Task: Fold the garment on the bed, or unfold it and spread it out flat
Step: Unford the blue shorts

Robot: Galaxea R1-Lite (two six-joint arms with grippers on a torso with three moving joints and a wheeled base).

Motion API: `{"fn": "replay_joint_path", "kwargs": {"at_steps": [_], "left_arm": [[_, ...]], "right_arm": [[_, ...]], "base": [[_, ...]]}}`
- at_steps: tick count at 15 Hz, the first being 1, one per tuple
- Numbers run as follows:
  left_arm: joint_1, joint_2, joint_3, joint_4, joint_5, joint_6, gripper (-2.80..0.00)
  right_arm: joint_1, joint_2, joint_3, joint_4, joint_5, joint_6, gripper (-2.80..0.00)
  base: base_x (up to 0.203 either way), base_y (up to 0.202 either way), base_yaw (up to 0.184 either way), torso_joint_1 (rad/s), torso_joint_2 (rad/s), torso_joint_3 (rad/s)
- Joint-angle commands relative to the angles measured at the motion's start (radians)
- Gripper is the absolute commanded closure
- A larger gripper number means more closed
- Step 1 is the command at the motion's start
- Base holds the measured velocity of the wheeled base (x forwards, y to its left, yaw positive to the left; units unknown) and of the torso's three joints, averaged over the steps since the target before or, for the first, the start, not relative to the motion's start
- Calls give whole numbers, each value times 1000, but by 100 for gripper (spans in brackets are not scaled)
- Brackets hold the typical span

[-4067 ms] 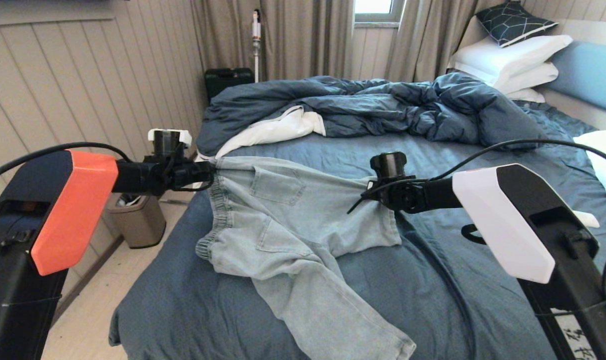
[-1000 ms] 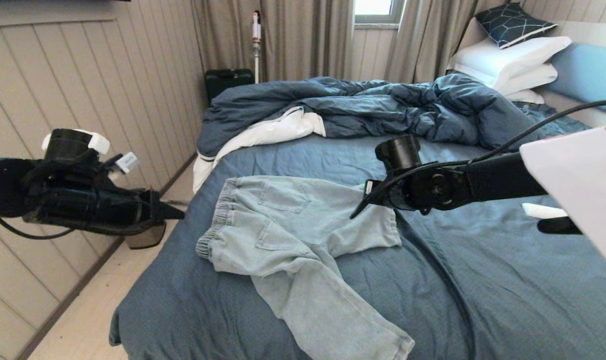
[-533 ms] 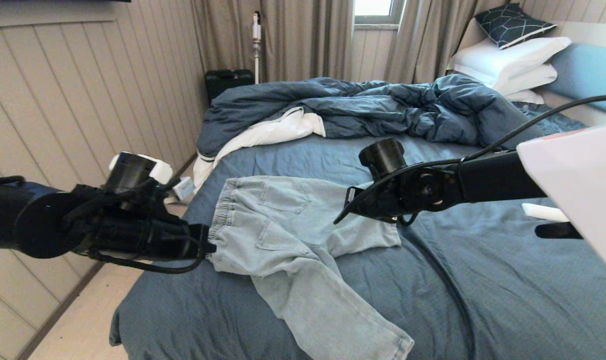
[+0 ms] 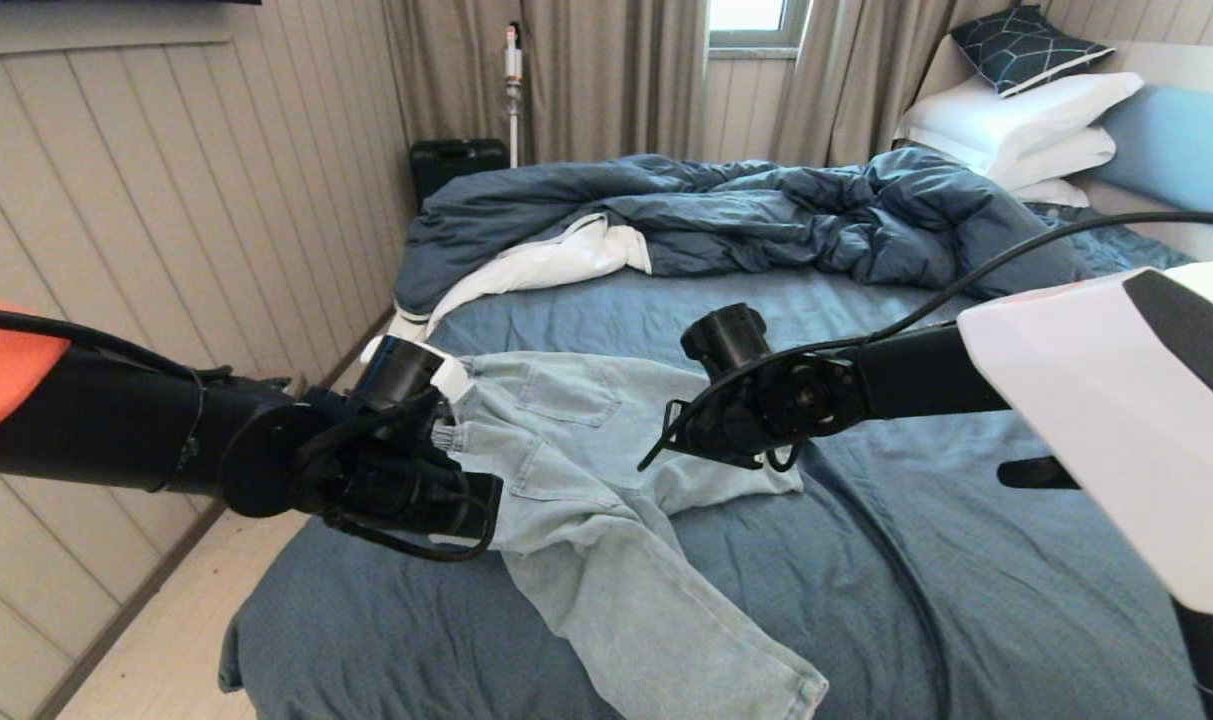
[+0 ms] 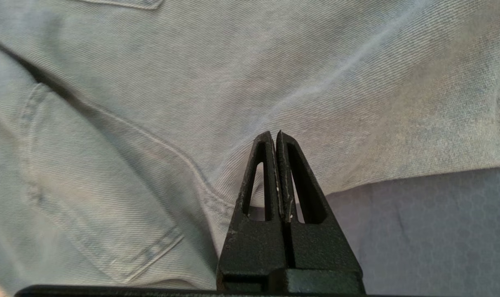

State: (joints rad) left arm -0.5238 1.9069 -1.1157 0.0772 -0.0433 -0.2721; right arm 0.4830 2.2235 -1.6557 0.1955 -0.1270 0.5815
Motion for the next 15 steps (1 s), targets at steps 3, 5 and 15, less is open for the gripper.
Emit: {"fn": "replay_joint_path", "kwargs": {"at_steps": [3, 5, 15], "left_arm": [[7, 122, -50, -4, 15, 1, 0], [25, 181, -24, -92, 43, 4, 0], [236, 175, 232, -366, 56, 155, 0]], "right_arm": [[33, 39, 9, 1, 1, 3, 0], [44, 39, 16, 1, 2, 3, 0], [124, 9, 68, -5, 23, 0, 0]], "base": [[0, 0, 0, 0, 0, 0], [0, 0, 0, 0, 0, 0], [0, 0, 0, 0, 0, 0]]}}
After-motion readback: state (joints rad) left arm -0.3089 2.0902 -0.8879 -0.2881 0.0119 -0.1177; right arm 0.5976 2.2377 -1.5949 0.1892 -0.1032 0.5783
